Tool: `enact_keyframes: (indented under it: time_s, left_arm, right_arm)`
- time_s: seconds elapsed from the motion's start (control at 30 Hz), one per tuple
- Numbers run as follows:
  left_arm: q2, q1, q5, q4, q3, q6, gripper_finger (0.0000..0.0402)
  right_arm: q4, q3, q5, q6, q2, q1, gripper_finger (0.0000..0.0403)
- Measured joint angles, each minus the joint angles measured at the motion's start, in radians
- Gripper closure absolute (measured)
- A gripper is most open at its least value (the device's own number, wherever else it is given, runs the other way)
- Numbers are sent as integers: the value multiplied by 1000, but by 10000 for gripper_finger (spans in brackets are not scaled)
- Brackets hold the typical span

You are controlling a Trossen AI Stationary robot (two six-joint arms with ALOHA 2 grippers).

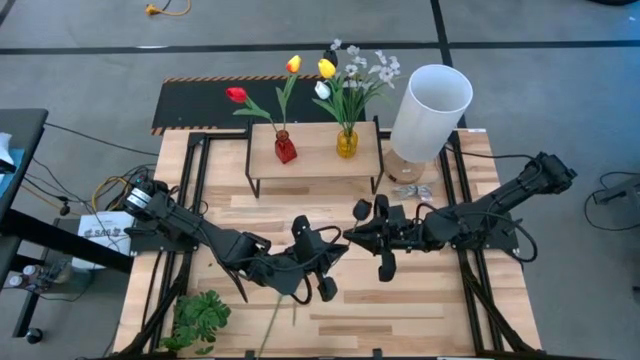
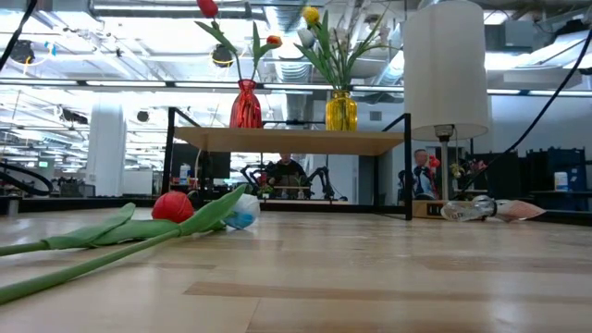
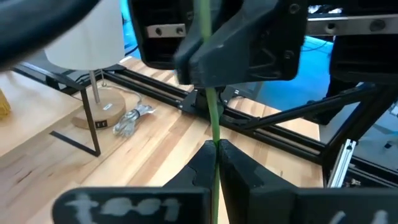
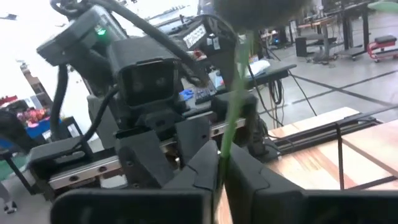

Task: Pick and place flowers into a vace then onto a shelf
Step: Put the black tulip into the red flower vase

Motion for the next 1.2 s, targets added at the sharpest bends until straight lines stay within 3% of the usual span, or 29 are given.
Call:
enact_keyframes:
  time_s: [0.4, 0.6, 0.77, 0.97, 1.03, 1.13, 1.2]
  left_arm:
    - [-1, 26, 14, -21, 0, -62, 393]
    - [-12, 25, 66, -18, 0, -43, 335]
    - [-54, 25, 113, -22, 0, -34, 282]
    - [-143, 25, 134, 55, 0, 73, 260]
    - [-164, 24, 210, 175, 0, 149, 261]
    - [-173, 24, 465, 369, 3, 246, 267]
    - [-168, 23, 607, 395, 3, 252, 274]
  right_arm:
    - [-2, 0, 33, -23, -4, -1, 399]
    - [-153, 0, 42, -35, -85, 28, 400]
    - [-267, 0, 111, -27, -164, 75, 401]
    - [-397, 0, 116, 27, -186, 123, 402]
    - [-442, 0, 116, 52, -182, 137, 402]
    - [-477, 0, 116, 83, -164, 148, 402]
    - [-498, -2, 117, 95, -163, 158, 402]
